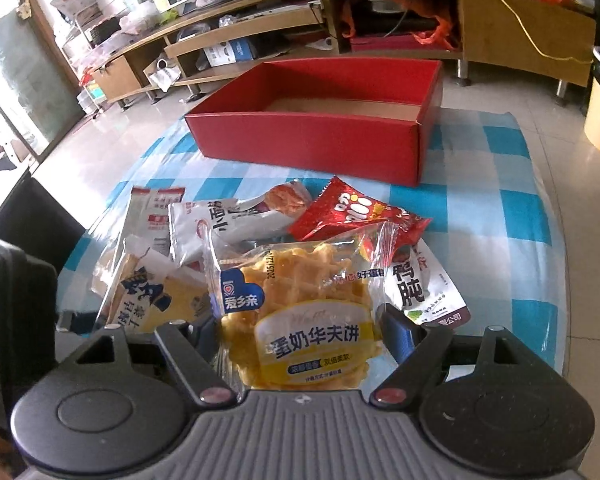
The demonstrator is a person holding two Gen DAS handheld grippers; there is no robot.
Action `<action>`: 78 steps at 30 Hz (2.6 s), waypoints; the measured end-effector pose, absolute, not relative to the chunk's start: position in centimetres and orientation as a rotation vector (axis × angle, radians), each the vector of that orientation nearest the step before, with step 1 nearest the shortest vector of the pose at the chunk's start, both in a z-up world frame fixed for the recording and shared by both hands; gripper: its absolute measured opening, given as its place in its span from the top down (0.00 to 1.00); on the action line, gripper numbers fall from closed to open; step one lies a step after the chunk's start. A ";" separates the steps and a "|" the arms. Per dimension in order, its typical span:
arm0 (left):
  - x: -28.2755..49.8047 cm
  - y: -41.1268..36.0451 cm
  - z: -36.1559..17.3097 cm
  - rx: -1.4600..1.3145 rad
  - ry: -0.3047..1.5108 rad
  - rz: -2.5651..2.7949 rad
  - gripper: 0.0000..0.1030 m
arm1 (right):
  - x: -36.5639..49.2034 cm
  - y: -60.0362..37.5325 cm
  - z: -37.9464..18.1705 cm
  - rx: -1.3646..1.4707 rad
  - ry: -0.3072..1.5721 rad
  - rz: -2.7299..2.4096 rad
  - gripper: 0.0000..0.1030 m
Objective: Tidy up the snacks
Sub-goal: 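Grasp the yellow toast bag with left gripper while right gripper grasps the waffle bag, then carry both bags into the red box and open both grippers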
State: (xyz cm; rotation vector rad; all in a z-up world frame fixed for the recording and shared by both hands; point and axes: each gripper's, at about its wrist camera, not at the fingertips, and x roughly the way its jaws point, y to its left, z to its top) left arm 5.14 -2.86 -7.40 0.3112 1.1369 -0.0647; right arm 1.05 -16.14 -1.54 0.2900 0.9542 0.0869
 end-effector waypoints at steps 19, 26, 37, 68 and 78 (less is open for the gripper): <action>4.0 -2.2 -4.4 0.265 1.144 -0.090 0.27 | 0.4 -16.8 -0.5 0.325 0.933 0.090 0.26; 4.0 -1.7 -1.3 0.210 1.086 -0.133 0.27 | -0.1 -16.3 0.6 0.300 0.888 0.096 0.27; 7.8 -2.0 1.4 0.138 1.030 -0.202 0.27 | 2.1 -16.2 1.0 0.296 0.880 0.079 0.27; 30.3 -9.9 -4.0 0.185 0.856 -0.149 0.27 | 23.4 -22.1 -3.2 0.274 0.808 -0.010 0.27; 28.6 -7.6 -5.1 0.206 0.952 -0.124 0.27 | 23.0 -19.3 -4.3 0.151 0.835 -0.005 0.27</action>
